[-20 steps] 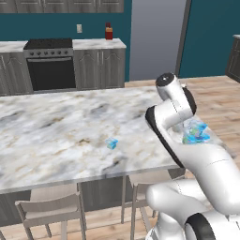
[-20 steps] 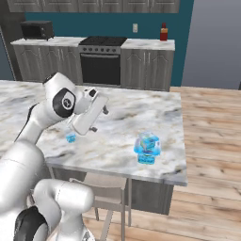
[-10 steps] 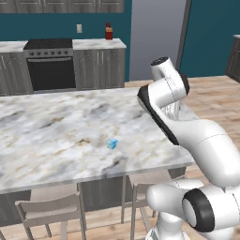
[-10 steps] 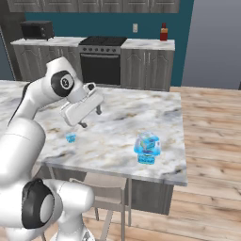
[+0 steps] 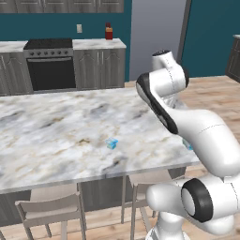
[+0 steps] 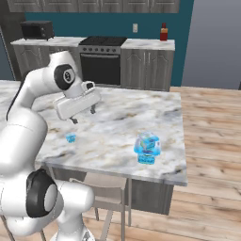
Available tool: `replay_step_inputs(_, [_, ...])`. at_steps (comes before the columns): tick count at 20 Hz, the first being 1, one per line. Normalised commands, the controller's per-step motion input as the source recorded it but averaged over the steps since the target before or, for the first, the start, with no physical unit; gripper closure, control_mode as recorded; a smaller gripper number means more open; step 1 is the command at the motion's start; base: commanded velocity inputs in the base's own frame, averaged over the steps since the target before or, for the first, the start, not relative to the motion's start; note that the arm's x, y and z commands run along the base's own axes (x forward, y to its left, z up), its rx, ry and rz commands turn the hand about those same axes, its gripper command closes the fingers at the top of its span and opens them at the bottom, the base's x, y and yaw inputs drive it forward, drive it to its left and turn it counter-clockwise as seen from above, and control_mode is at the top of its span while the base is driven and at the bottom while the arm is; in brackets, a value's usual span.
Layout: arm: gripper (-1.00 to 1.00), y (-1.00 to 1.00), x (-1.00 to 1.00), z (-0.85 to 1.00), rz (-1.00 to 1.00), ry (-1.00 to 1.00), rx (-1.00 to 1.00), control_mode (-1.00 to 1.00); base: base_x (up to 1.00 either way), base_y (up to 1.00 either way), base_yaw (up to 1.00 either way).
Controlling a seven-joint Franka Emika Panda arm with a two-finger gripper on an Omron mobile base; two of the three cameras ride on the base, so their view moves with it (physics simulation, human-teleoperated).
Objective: Stack the yogurt containers by placing the smaller containers on top of the larger containers.
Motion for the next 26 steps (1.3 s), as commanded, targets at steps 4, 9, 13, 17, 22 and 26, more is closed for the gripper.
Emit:
replay_step_inputs(4, [-1.00,0.19,0.00,0.00,-0.31,-0.12,0.17,-1.00,0.00,0.00,0.00])
replay_step_inputs(9, [-1.00,0.25,0.00,0.00,-0.32,-0.11,0.18,-1.00,0.00,0.00,0.00])
replay_step_inputs(13, [-1.00,0.28,-0.04,-0.04,-0.28,-0.10,0.17,-1.00,0.00,0.00,0.00])
replay_step_inputs(17, [-1.00,0.27,-0.06,-0.40,-0.16,-0.11,0.11,-1.00,0.00,0.00,0.00])
replay_step_inputs(22, [-1.00,0.27,0.00,-0.52,-0.09,-0.15,0.05,-1.00,0.00,0.00,0.00])
replay_step_inputs(26, [-1.00,0.28,0.05,-0.46,-0.02,-0.10,0.01,-1.00,0.00,0.00,0.00])
